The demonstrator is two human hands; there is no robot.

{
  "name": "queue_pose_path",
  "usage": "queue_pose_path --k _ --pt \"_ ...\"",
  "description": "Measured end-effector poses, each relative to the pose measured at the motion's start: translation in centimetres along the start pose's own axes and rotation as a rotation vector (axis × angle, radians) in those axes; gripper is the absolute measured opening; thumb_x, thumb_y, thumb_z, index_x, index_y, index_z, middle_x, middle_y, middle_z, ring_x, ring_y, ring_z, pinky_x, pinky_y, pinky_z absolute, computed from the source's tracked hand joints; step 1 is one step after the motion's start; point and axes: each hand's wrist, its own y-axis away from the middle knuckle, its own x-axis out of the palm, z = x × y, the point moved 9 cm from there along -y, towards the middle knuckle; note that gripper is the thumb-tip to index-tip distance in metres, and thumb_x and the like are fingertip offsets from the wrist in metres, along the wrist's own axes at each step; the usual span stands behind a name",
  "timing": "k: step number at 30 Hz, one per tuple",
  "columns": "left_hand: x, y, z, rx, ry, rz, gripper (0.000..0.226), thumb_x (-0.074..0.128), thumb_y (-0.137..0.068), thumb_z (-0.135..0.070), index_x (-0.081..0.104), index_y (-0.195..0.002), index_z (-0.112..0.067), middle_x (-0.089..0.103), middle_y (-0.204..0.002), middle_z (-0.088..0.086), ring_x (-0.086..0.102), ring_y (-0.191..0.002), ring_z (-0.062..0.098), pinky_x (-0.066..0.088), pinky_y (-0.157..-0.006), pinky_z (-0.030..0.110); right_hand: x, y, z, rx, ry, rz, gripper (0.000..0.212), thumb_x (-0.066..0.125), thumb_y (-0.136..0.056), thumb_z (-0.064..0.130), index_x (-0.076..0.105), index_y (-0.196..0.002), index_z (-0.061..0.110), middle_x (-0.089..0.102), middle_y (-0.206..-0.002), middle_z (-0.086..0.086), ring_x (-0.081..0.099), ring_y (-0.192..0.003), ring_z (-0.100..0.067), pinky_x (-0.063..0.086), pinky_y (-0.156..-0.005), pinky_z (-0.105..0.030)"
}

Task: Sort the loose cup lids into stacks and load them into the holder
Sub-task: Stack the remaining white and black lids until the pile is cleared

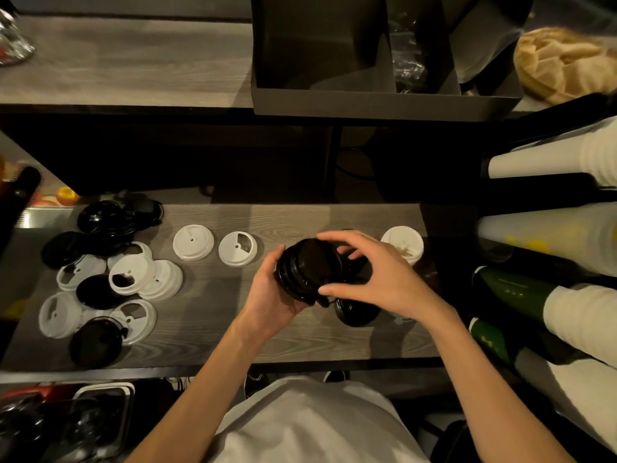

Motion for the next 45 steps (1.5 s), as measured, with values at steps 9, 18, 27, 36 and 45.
queue_pose_path --k 9,18,27,36,45 --pt "1.0 0.1 0.4 -0.031 -0.119 0.016 0.071 0.021 -0.104 -0.062 0.059 -0.139 -0.013 0.063 -0.136 0.02 0.062 -0.124 0.035 0.058 -0.073 0.043 1.2 -0.3 0.3 -0.01 0.109 0.049 0.075 0.084 -0.081 0.046 0.048 -0.146 0.044 0.047 -0.141 0.029 0.043 -0.122 0.009 0.038 -0.101 -0.012" --pt "2.7 0.1 0.2 -0.014 -0.265 0.073 0.091 0.006 -0.094 -0.076 0.064 -0.133 -0.017 0.069 -0.131 0.014 0.067 -0.119 0.032 0.054 -0.098 0.056 2.0 0.8 -1.8 0.054 0.087 -0.051 0.081 0.084 -0.077 0.053 0.046 -0.147 0.04 0.043 -0.14 0.024 0.047 -0.125 0.006 0.042 -0.101 -0.011" --pt "5.3 -3.3 -0.4 0.001 -0.552 0.089 0.087 0.001 -0.083 -0.086 0.039 -0.15 -0.048 0.065 -0.138 -0.006 0.063 -0.125 0.021 0.059 -0.091 0.051 -1.0 1.2 -4.8 0.183 -0.143 -0.138 0.074 0.094 -0.07 0.039 0.054 -0.132 0.036 0.06 -0.126 0.024 0.054 -0.111 0.021 0.043 -0.087 0.0" --pt "-2.3 -7.5 -3.6 0.216 -0.635 -0.291 0.04 0.052 -0.105 -0.034 0.061 -0.128 -0.003 0.075 -0.108 0.014 0.074 -0.093 0.029 0.062 -0.083 0.037 -6.4 -0.9 -12.8 0.433 0.125 -0.374 0.076 0.088 -0.077 0.045 0.047 -0.138 0.03 0.057 -0.136 -0.001 0.057 -0.123 -0.021 0.048 -0.092 -0.028" --pt "-3.8 -10.9 -0.3 0.227 -0.632 -0.272 0.029 0.062 -0.1 -0.008 0.066 -0.128 -0.007 0.067 -0.126 0.011 0.068 -0.112 0.02 0.057 -0.094 0.028 -1.5 -5.1 -14.0 0.386 0.225 -0.112 0.082 0.088 -0.079 0.035 0.043 -0.147 0.027 0.054 -0.14 -0.004 0.052 -0.13 -0.025 0.048 -0.102 -0.037"
